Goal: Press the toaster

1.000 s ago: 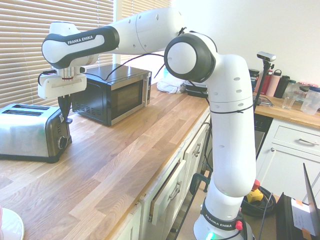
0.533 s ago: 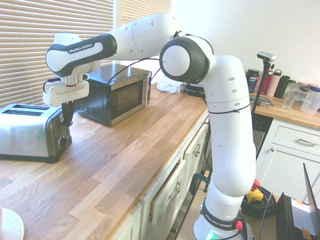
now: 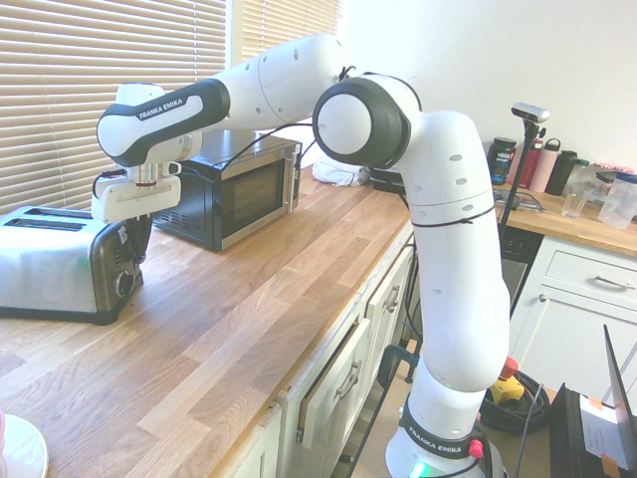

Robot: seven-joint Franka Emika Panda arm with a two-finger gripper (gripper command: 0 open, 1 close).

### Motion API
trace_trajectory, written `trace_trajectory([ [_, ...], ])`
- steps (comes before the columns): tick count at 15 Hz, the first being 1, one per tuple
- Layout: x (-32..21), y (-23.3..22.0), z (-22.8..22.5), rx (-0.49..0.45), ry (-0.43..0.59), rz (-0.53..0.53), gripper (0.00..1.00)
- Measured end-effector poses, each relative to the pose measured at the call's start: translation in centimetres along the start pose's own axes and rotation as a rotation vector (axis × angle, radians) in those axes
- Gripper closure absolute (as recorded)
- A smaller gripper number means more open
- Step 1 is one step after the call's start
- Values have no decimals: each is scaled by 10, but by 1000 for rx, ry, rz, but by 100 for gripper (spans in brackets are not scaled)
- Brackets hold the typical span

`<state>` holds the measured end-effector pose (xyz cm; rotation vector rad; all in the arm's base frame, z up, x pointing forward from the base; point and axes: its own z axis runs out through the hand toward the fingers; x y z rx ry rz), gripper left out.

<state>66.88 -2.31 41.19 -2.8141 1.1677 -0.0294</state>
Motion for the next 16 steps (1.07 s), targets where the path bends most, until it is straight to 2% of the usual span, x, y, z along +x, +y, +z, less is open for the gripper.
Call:
trace_trajectory([
  [16,6,5,9,13,-23,0,100],
])
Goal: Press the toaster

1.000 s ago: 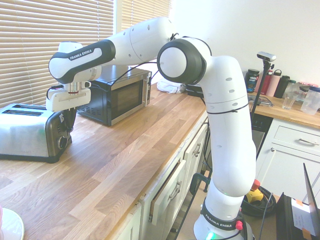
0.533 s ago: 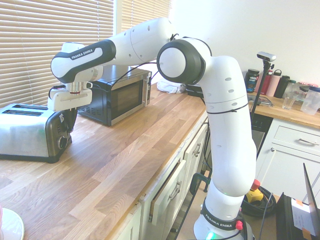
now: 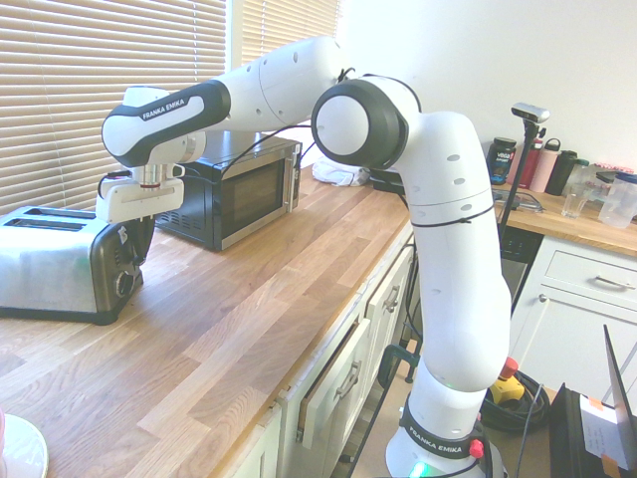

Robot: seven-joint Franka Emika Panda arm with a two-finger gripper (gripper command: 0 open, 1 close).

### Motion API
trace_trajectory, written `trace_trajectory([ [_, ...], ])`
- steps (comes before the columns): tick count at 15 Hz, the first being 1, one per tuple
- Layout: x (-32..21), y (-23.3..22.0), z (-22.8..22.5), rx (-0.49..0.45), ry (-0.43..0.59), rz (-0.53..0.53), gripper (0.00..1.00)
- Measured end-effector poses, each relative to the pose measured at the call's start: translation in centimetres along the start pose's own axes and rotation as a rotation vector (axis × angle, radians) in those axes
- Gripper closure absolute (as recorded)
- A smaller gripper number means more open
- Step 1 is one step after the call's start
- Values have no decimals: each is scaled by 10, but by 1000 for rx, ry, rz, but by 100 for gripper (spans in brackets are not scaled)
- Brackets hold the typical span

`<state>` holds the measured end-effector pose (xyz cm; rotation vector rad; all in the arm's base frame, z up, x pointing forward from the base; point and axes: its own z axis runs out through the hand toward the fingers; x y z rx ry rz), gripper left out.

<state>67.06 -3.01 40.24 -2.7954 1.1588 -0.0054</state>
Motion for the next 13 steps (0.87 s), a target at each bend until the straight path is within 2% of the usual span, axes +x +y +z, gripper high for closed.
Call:
trace_trajectory([
  [3,1,2,17,-21,-22,3,100],
  [7,1,2,17,-21,-22,3,100],
  [8,1,2,17,-21,-22,3,0],
  [13,1,2,17,-21,-22,3,0],
])
